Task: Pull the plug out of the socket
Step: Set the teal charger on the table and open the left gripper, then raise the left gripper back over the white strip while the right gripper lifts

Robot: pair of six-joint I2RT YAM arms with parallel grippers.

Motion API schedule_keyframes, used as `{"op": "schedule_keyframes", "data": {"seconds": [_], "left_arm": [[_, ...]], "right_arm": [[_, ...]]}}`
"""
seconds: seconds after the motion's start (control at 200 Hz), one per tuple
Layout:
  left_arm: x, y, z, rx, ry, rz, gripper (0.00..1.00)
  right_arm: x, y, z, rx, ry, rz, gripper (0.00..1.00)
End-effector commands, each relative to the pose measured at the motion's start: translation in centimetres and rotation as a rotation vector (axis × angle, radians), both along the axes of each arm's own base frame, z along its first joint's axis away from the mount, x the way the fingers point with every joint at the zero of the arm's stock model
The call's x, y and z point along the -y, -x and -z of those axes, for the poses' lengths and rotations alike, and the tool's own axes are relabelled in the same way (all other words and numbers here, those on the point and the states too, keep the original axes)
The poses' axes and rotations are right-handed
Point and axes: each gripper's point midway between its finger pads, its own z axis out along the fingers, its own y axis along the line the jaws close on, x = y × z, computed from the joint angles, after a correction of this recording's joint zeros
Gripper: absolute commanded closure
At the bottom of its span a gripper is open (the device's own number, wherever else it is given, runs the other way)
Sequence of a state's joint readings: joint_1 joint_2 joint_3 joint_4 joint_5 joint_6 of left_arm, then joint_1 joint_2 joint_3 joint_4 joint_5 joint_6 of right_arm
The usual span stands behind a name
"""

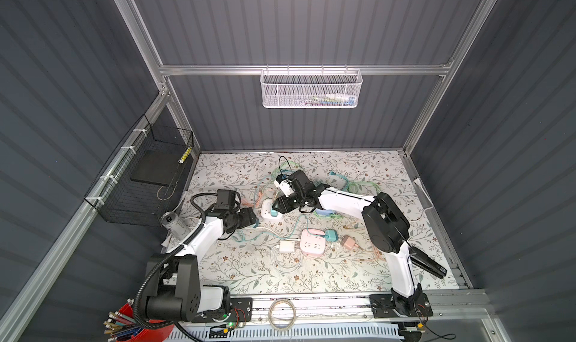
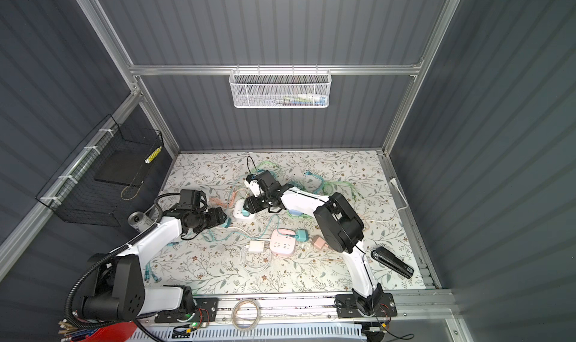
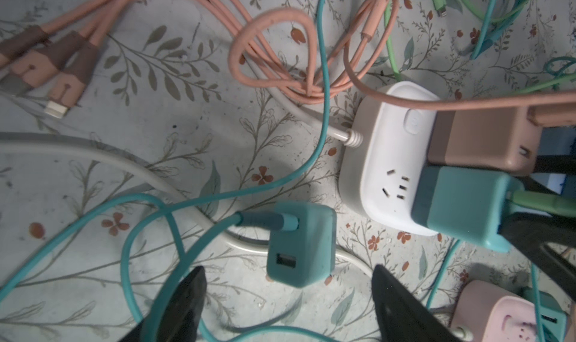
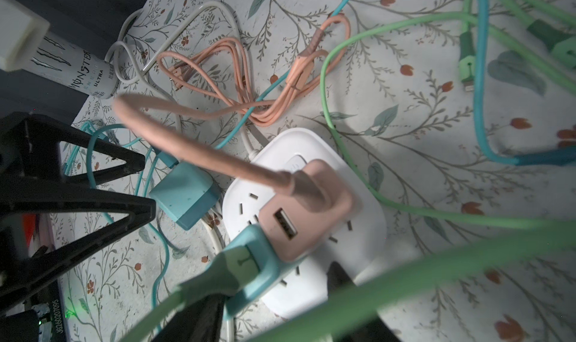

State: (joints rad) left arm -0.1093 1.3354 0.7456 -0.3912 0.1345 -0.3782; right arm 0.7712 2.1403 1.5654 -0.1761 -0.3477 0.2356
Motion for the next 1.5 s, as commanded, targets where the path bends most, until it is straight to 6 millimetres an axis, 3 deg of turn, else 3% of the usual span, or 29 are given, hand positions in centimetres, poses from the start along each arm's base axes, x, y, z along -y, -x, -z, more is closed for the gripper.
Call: {"op": "schedule_keyframes", "data": {"seconds": [0.0,0.38,0.65,0.951,1.281,1.496], "left_arm": [[-1.4,0.1,-1.1,0.001,-0.057,-0.038,0.13],[-2.4,-0.1,-3.6,0.042,-0.119,-0.055,0.03],[-2.1,-0.3,-5.4,0.087,-0.135,-0.038,0.03],[1.2,-0.5,-6.3,0.119,-0.207,0.057,0.03],[3.1,-0.4,-5.9,0.128,-0.197,0.103,0.04],[5.4,-0.4,-5.6,0.140,-0.184,0.154,0.09]], "right_arm": [[4.9,2.6,7.9,-0.157,0.266,0.041,0.47],[4.6,2.4,7.0,-0.142,0.253,0.041,0.43],[4.1,1.9,5.1,-0.112,0.218,0.044,0.41],[3.2,1.4,2.2,-0.078,0.150,0.041,0.35],[2.8,0.9,-2.1,-0.024,0.063,0.053,0.27],[2.9,1.4,-2.8,-0.031,0.038,0.044,0.25]]}}
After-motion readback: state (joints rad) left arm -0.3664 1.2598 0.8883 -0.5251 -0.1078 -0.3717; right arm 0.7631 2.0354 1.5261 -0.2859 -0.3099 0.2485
